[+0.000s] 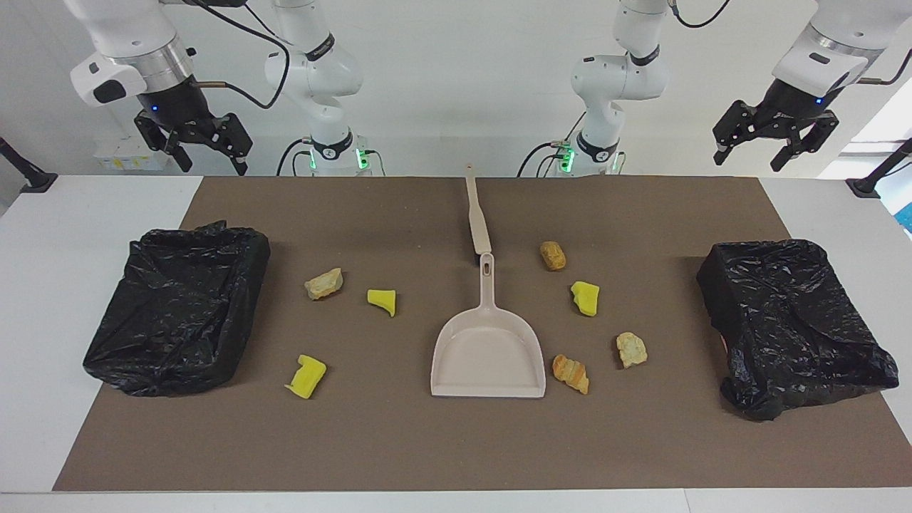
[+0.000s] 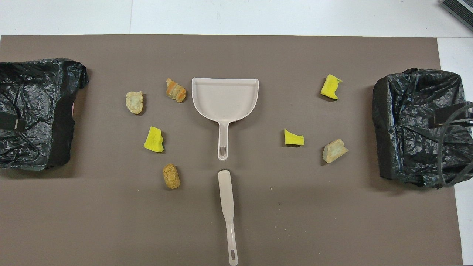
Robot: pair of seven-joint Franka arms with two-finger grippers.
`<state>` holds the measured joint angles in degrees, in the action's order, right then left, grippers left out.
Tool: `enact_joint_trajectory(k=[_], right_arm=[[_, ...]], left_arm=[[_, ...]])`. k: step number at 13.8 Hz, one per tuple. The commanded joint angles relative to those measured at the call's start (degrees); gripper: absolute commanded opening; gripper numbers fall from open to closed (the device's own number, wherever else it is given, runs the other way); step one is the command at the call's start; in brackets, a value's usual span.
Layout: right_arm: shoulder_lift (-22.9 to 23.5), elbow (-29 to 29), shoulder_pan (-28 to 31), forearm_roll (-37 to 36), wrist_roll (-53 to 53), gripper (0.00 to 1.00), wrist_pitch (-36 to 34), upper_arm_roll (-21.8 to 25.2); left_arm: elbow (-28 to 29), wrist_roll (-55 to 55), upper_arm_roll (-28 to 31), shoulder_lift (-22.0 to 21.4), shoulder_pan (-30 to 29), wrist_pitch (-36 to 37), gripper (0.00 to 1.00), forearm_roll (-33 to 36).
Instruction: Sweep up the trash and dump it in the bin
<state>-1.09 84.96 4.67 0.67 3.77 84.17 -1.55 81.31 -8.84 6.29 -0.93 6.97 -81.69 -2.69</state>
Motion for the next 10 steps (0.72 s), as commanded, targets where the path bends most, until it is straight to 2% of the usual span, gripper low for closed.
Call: enact_joint_trajectory(k=[1,10], right_arm=[[-0.67,0.47,0.17,0.38,-1.48,1.0,-0.41,-0.03],[-1.11,0.47,0.96,-0.41,-1.83,1.0,-2.86,0.76]], left_arm=[[-0.27,0.31,-0.14,-0.3,-0.12,0.83,1.0,0.85],[-0.36,0.31,-0.14,-0.3,-0.21,0.83,1.0,0.85]])
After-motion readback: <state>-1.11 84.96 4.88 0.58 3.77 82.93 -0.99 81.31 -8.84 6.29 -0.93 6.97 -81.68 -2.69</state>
